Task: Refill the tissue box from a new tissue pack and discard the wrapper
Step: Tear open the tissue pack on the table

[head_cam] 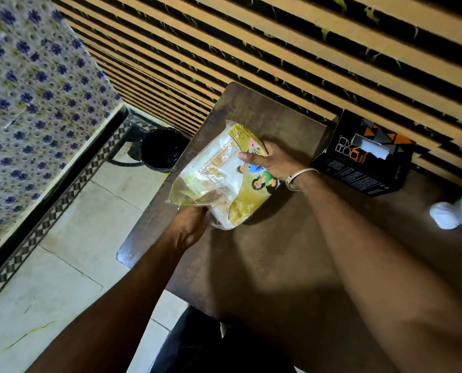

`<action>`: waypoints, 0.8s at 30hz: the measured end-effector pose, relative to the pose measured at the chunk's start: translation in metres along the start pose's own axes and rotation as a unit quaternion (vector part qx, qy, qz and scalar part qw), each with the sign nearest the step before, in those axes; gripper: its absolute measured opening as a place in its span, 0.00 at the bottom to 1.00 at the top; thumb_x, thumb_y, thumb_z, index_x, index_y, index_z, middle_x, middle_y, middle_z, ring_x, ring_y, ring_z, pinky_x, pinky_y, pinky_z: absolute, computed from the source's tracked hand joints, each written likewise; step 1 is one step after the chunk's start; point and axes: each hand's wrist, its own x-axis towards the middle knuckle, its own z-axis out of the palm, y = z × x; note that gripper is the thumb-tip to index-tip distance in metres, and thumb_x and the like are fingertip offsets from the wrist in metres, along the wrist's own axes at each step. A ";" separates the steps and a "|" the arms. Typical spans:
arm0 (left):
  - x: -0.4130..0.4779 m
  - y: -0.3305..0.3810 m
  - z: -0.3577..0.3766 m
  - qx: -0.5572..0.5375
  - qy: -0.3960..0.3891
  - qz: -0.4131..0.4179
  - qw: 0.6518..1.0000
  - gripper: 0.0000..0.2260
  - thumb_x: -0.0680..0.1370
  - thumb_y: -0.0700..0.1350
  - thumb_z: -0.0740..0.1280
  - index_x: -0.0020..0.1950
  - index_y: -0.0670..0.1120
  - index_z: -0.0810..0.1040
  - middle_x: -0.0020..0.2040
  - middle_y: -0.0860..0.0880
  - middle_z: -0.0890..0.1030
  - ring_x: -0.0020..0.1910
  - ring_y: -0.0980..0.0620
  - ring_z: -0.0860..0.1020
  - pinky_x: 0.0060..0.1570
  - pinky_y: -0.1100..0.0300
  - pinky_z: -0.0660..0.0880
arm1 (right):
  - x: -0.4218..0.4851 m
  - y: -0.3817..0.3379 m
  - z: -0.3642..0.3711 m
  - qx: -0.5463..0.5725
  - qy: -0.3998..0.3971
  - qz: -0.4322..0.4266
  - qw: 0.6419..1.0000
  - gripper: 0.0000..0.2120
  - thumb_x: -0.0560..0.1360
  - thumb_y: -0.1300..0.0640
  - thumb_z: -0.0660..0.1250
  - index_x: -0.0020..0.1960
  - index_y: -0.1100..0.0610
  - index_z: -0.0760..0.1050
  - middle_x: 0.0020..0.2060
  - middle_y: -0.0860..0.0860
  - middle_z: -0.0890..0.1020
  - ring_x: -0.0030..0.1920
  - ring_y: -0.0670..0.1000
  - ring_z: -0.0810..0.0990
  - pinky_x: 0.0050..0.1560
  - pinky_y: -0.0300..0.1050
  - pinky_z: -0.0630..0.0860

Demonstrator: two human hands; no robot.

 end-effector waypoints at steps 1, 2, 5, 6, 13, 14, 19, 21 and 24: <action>0.002 0.000 0.001 -0.002 -0.005 -0.008 1.000 0.12 0.78 0.36 0.66 0.61 0.44 0.79 0.52 0.48 0.86 0.48 0.52 0.85 0.43 0.58 0.81 | -0.002 -0.001 -0.001 0.004 0.002 0.004 1.000 0.23 0.73 0.50 0.75 0.65 0.57 0.77 0.55 0.52 0.86 0.54 0.50 0.86 0.54 0.44 0.82; 0.002 0.001 0.003 0.000 -0.012 -0.008 1.000 0.13 0.78 0.35 0.66 0.62 0.44 0.78 0.52 0.48 0.86 0.48 0.52 0.85 0.43 0.58 0.81 | -0.003 -0.001 -0.003 0.007 0.005 0.007 1.000 0.23 0.73 0.50 0.75 0.65 0.57 0.77 0.55 0.52 0.86 0.53 0.50 0.86 0.52 0.43 0.82; 0.002 0.002 0.007 0.023 -0.027 -0.012 0.999 0.14 0.77 0.35 0.66 0.62 0.44 0.78 0.54 0.47 0.85 0.51 0.49 0.84 0.50 0.52 0.82 | -0.008 -0.001 -0.007 0.016 0.015 0.015 1.000 0.23 0.73 0.52 0.75 0.65 0.58 0.77 0.54 0.53 0.86 0.50 0.50 0.86 0.47 0.41 0.82; 0.002 0.001 0.008 0.032 -0.023 -0.015 0.999 0.14 0.78 0.35 0.67 0.63 0.44 0.78 0.57 0.45 0.84 0.54 0.48 0.83 0.54 0.48 0.82 | -0.009 -0.001 -0.008 0.016 0.017 0.018 1.000 0.23 0.73 0.52 0.76 0.64 0.58 0.77 0.54 0.54 0.86 0.51 0.51 0.87 0.48 0.42 0.82; -0.002 0.006 0.010 0.079 0.042 -0.009 0.996 0.14 0.79 0.33 0.64 0.65 0.35 0.75 0.52 0.43 0.85 0.46 0.47 0.85 0.40 0.59 0.82 | -0.008 0.010 -0.013 -0.007 0.074 0.036 0.997 0.23 0.71 0.50 0.77 0.62 0.57 0.78 0.53 0.51 0.86 0.50 0.49 0.86 0.44 0.45 0.84; -0.003 0.008 0.007 0.087 0.046 -0.008 0.995 0.14 0.79 0.33 0.64 0.64 0.35 0.76 0.52 0.43 0.85 0.47 0.47 0.85 0.41 0.57 0.83 | -0.009 0.012 -0.012 0.008 0.080 0.041 0.996 0.21 0.72 0.52 0.76 0.62 0.59 0.78 0.51 0.52 0.86 0.47 0.48 0.87 0.39 0.44 0.83; -0.002 0.024 -0.026 0.052 0.070 0.020 0.996 0.18 0.77 0.34 0.67 0.68 0.41 0.76 0.61 0.44 0.83 0.61 0.41 0.81 0.54 0.48 0.81 | 0.003 0.035 -0.023 0.043 0.258 0.040 0.964 0.14 0.73 0.61 0.75 0.56 0.65 0.80 0.44 0.56 0.83 0.37 0.48 0.82 0.44 0.42 0.79; -0.005 0.032 -0.044 0.012 0.094 0.058 0.994 0.20 0.77 0.34 0.67 0.69 0.40 0.74 0.63 0.43 0.82 0.60 0.41 0.81 0.54 0.47 0.81 | 0.012 0.048 -0.027 0.057 0.322 0.062 0.943 0.13 0.72 0.61 0.75 0.55 0.64 0.81 0.46 0.56 0.84 0.42 0.52 0.82 0.47 0.45 0.80; -0.009 0.046 -0.069 -0.098 0.144 0.089 0.981 0.11 0.77 0.35 0.64 0.59 0.42 0.78 0.59 0.43 0.82 0.57 0.43 0.82 0.48 0.50 0.82 | 0.024 0.063 -0.028 0.058 0.387 0.109 0.914 0.14 0.69 0.58 0.74 0.54 0.61 0.80 0.51 0.60 0.85 0.50 0.60 0.85 0.55 0.56 0.82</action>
